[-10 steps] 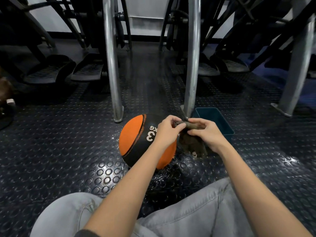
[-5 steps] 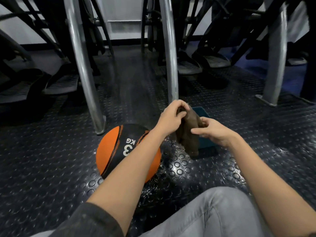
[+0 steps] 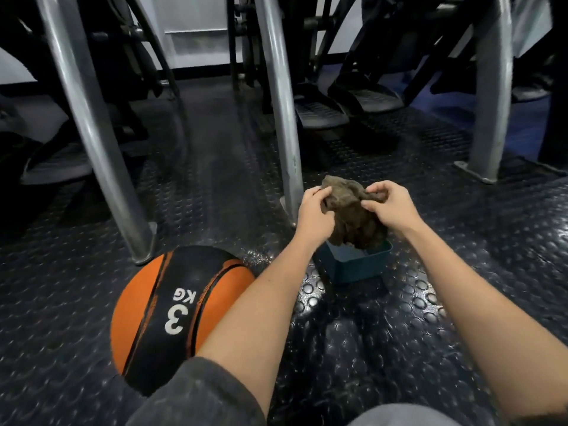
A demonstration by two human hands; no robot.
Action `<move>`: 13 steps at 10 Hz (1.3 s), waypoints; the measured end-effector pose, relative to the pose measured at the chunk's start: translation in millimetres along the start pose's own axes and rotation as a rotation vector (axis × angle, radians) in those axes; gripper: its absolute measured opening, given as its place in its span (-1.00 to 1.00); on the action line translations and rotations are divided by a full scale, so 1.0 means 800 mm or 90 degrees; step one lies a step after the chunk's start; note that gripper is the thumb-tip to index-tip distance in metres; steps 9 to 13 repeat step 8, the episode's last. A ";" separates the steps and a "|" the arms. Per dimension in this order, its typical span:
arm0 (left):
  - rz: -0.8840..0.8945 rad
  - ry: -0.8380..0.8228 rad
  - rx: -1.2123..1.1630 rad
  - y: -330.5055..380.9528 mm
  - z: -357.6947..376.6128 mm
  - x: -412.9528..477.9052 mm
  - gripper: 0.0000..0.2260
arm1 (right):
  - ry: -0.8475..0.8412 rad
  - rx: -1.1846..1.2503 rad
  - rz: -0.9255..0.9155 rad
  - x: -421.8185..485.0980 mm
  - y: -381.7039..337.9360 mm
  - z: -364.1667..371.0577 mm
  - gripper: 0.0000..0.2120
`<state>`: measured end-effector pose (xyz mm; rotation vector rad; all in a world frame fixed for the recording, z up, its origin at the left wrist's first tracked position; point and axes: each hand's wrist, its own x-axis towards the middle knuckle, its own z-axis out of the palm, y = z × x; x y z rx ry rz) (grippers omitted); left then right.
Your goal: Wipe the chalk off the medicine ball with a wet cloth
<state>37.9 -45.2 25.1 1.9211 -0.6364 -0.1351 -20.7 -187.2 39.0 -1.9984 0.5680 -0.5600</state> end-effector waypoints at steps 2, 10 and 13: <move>-0.121 -0.155 0.018 -0.038 0.041 0.017 -0.44 | 0.027 -0.090 0.068 0.036 0.057 0.013 -0.79; -0.112 -0.293 0.426 -0.042 0.024 -0.026 -0.47 | -0.169 -0.409 -0.029 -0.030 0.089 0.051 -0.71; -0.112 -0.293 0.426 -0.042 0.024 -0.026 -0.47 | -0.169 -0.409 -0.029 -0.030 0.089 0.051 -0.71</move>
